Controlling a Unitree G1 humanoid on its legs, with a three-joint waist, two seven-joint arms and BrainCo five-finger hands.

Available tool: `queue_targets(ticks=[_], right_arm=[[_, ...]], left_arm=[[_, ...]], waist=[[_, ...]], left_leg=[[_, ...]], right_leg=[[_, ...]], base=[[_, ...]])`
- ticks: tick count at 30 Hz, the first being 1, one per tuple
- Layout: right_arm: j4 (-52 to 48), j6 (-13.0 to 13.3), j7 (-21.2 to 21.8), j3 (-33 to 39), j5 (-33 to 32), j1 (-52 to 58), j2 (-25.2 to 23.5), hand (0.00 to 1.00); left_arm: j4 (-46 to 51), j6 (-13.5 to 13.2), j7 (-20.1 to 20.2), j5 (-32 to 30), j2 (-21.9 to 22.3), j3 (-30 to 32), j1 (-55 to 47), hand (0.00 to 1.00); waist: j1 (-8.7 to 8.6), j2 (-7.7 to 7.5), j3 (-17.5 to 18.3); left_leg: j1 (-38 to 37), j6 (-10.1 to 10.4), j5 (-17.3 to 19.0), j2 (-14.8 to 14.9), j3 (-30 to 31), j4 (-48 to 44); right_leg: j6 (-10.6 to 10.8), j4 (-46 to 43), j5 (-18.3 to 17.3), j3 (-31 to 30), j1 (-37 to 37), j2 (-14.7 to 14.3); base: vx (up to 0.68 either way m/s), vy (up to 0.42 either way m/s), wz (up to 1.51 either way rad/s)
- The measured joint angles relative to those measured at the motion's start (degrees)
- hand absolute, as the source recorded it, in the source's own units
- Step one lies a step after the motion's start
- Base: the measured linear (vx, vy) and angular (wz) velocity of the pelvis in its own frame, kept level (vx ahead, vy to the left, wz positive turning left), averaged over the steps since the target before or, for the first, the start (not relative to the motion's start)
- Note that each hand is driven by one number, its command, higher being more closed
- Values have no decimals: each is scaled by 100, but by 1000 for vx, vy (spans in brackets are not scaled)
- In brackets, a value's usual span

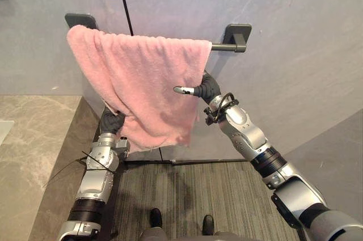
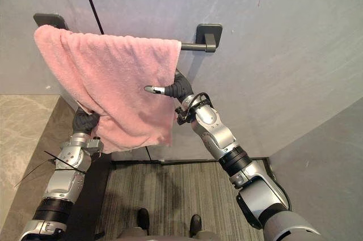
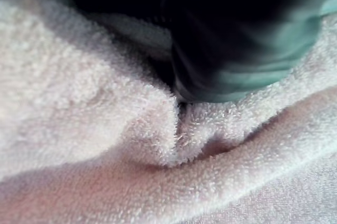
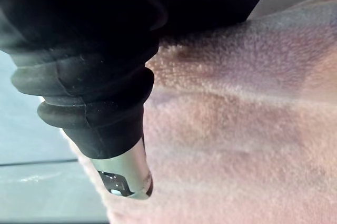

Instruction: Organize washtable

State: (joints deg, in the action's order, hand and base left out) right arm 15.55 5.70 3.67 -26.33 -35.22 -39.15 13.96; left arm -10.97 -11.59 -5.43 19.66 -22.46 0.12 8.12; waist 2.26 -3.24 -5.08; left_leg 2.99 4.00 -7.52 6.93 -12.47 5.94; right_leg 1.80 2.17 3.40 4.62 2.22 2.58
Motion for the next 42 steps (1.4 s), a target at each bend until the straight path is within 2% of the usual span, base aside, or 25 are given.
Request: queue_targets(ticks=[13, 31, 32, 33, 42], right_arm=[[-272, 42, -112, 945, 209, 505, 5, 100], [-518, 44, -83, 1082, 240, 837, -27, 100], [-518, 44, -84, 1082, 261, 836, -27, 0], [-518, 44, -85, 1082, 266, 837, -29, 0], [-536, 37, -57, 1117, 256, 988, 2, 0]], left_arm=[[44, 1, -15, -7, 230, 63, -77, 100], [250, 1, -233, -63, 670, 498, -311, 100], [250, 1, -234, -63, 672, 500, -311, 100], [250, 1, -236, -63, 672, 507, -311, 0], [250, 3, -351, -48, 779, 911, -469, 0]], waist=[[-7, -3, 2], [14, -52, 63], [13, -52, 63], [13, -52, 63], [8, -50, 68]], left_leg=[[11, 9, -6, 18, -15, -3], [-61, 10, -1, 8, -15, -1], [-62, 10, -1, 9, -15, -1], [-62, 10, -1, 9, -15, -1], [-73, 10, -1, 8, -10, -1]], right_leg=[[-1, 65, 13, -3, -16, -23], [4, 109, 32, 1, -102, -9], [4, 109, 32, 1, -102, -10], [4, 109, 32, 1, -103, -10], [5, 109, 31, 9, -117, -8]], base=[[0, 0, 0], [0, 0, 0], [0, 0, 0], [0, 0, 0], [0, 0, 0]])
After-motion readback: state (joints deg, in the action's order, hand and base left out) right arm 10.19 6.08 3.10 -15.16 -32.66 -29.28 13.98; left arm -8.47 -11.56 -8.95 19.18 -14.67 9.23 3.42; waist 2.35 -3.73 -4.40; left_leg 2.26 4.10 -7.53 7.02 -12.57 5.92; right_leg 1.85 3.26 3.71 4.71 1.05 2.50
